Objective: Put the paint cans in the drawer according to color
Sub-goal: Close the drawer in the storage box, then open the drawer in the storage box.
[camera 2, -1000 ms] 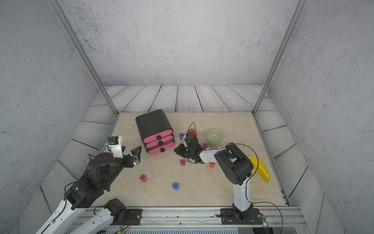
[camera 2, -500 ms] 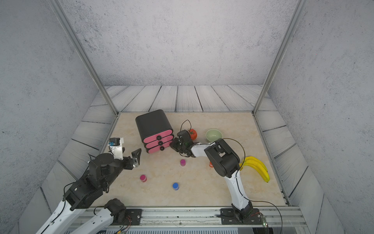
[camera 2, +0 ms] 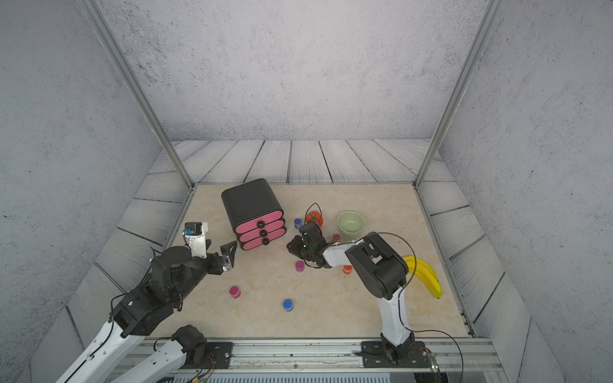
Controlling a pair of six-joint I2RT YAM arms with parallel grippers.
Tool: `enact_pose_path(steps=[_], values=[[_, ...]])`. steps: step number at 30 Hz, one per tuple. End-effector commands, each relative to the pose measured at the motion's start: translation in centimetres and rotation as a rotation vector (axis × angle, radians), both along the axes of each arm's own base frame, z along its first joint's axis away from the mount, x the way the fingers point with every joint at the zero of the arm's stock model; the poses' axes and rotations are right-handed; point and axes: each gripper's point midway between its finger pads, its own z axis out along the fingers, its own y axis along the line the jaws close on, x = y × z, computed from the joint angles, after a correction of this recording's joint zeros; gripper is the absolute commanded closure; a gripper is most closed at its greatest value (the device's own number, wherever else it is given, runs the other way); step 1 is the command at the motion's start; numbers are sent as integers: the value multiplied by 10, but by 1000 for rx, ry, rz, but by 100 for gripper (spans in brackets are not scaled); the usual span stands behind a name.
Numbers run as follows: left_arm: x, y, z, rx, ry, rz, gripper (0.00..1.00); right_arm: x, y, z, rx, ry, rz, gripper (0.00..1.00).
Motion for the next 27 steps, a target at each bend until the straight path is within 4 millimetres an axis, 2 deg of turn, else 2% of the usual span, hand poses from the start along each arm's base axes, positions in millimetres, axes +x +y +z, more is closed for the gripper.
enact_pose_path(steps=[1, 3, 5, 8, 11, 12, 14, 15, 17, 22, 25, 27], values=[[9, -19, 1, -164, 33, -11, 6, -7, -19, 98, 13, -291, 80, 67], [16, -31, -6, -248, 89, -7, 5, -25, -44, 120, -78, -370, 118, 62], [22, -43, -13, -326, 151, -8, 6, -41, -71, 128, -169, -427, 116, 58], [29, -62, -34, -413, 257, -15, 11, -62, -118, 138, -274, -534, 52, 43], [34, -70, -62, -430, 371, 32, 17, -76, -155, 146, -290, -605, -60, 33], [37, -70, -68, -425, 401, 56, 21, -81, -163, 149, -286, -614, -76, 32], [42, -69, -79, -382, 452, 110, 28, -87, -173, 152, -289, -618, -84, 32], [46, -66, -83, -349, 479, 146, 30, -89, -176, 151, -295, -611, -88, 29], [52, -61, -88, -260, 539, 219, 36, -91, -178, 145, -301, -594, -81, 28], [66, -50, -104, -25, 670, 397, 39, -86, -176, 145, -317, -594, -60, 28], [70, -43, -102, 94, 682, 469, 39, -85, -174, 148, -319, -587, -44, 29], [74, -42, -101, 130, 669, 479, 43, -84, -174, 147, -309, -590, -49, 29]])
